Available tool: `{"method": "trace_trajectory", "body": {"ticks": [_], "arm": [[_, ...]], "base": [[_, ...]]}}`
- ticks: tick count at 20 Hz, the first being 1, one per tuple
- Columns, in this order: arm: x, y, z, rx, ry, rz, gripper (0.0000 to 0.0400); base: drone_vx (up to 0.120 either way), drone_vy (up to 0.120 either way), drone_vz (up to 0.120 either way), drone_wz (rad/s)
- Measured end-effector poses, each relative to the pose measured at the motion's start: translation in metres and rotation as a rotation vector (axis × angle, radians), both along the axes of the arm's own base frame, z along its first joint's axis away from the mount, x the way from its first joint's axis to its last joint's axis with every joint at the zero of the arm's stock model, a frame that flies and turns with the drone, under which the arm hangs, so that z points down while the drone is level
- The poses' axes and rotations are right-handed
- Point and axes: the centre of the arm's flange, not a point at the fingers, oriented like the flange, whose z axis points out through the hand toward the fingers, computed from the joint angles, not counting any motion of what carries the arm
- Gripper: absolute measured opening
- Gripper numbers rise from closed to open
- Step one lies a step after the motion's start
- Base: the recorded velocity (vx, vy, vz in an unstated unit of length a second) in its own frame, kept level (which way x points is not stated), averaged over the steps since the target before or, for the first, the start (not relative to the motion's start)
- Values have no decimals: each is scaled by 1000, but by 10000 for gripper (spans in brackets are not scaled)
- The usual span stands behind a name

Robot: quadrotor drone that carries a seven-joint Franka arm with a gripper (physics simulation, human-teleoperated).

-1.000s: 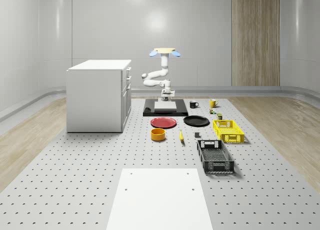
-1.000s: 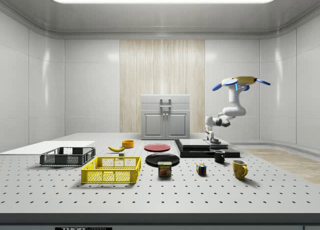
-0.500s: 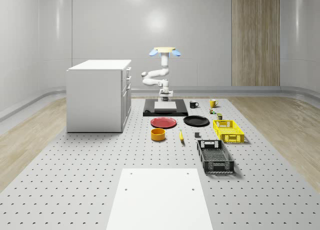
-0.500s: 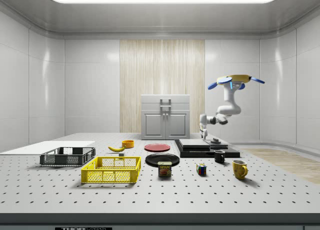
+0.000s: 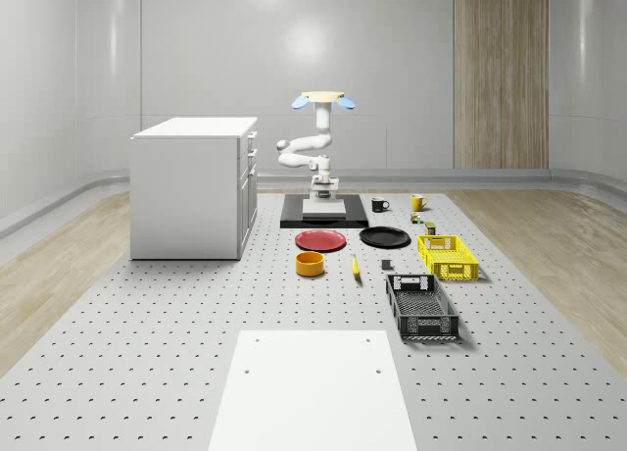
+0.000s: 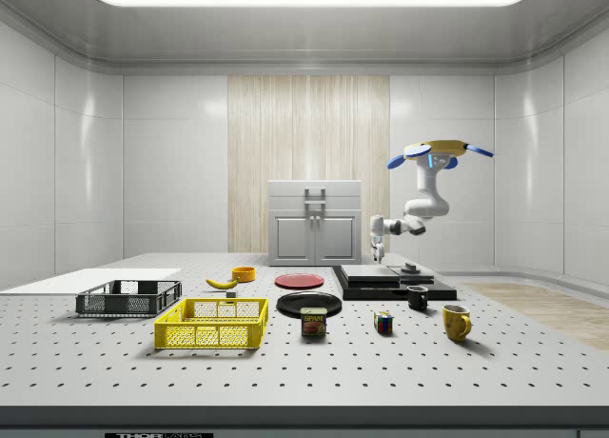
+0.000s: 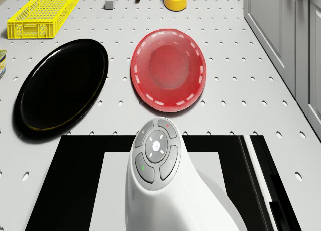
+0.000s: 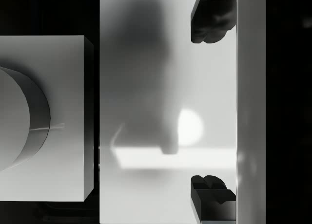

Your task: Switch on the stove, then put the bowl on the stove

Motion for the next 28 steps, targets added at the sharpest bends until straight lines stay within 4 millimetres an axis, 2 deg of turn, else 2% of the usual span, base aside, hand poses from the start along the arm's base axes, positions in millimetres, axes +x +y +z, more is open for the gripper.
{"method": "trace_trajectory", "body": {"ticks": [28], "arm": [[0,0,0,0,0,0,400]], "base": [[120,0,0,0]]}}
